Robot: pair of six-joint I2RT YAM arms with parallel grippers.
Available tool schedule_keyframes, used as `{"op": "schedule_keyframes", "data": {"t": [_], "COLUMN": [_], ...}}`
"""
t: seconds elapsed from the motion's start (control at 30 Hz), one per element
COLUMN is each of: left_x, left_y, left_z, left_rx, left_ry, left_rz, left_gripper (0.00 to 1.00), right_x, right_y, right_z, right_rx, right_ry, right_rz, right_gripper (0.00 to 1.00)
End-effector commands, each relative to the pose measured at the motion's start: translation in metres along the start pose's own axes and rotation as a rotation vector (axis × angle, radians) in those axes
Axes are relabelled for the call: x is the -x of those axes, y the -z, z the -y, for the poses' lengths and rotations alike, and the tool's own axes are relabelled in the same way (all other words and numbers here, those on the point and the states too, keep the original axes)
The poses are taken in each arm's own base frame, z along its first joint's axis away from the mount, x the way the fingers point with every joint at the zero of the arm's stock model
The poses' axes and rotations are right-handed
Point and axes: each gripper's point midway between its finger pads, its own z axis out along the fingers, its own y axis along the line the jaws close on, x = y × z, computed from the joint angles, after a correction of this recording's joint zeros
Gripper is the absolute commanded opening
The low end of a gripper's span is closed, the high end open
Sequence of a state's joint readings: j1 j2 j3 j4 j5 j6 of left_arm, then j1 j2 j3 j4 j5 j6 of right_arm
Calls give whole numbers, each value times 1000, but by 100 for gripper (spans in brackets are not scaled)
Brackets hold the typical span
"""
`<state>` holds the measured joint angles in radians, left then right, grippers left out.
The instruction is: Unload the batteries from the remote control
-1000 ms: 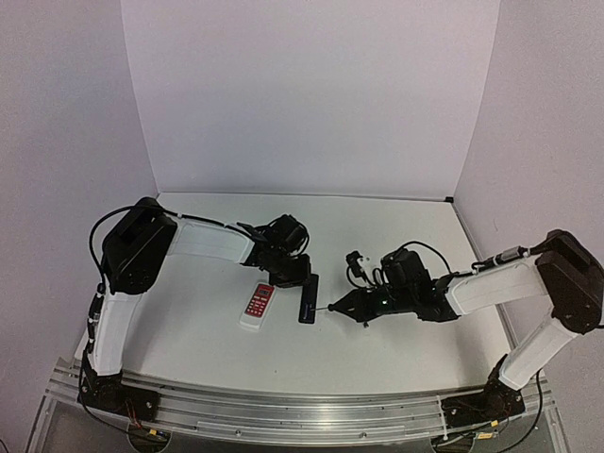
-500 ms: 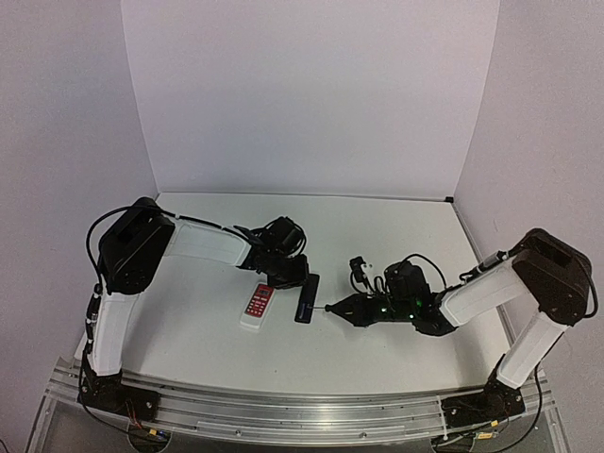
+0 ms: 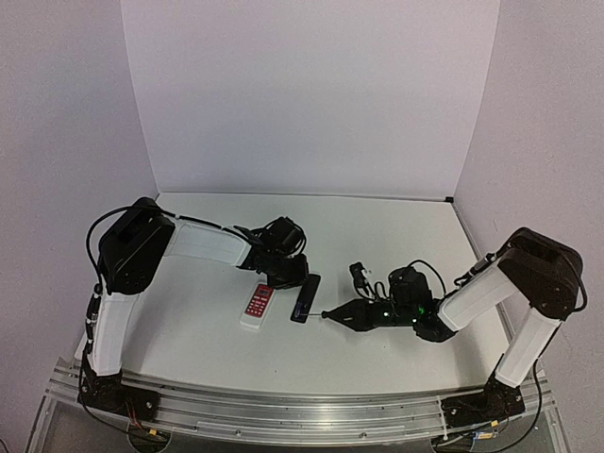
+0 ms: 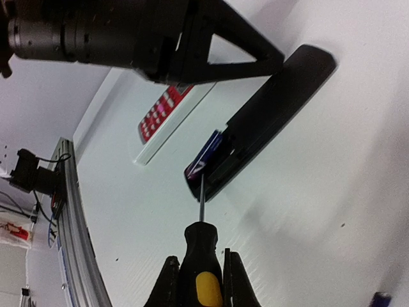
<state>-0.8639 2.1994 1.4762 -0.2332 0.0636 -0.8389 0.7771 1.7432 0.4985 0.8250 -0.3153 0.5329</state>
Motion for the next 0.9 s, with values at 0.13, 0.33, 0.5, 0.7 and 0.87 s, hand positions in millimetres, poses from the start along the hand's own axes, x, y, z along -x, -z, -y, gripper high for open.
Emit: {"op": "schedule_keyframes", "data": {"t": [0.13, 0.33, 0.5, 0.7, 0.87], "left_x": [-163, -163, -158, -148, -129], "left_y": [-17, -16, -16, -16, -14], "left_z": [-130, -127, -121, -110, -93], "left_rx": [410, 391, 374, 353, 332], "left_ry": [3, 0, -8, -15, -29], "left_rz": [-491, -491, -475, -454, -404], "left_gripper": [7, 8, 8, 9, 14], "right_x": [11, 14, 22, 33, 36], "right_y": [-2, -9, 0, 10, 23], "right_z": [-42, -27, -31, -44, -42], "right_rx": [217, 152, 143, 162, 71], "right_ry": [-37, -69, -65, -65, -39], "right_rz": [47, 76, 108, 126, 107], "right_gripper": [0, 0, 0, 0, 0]}}
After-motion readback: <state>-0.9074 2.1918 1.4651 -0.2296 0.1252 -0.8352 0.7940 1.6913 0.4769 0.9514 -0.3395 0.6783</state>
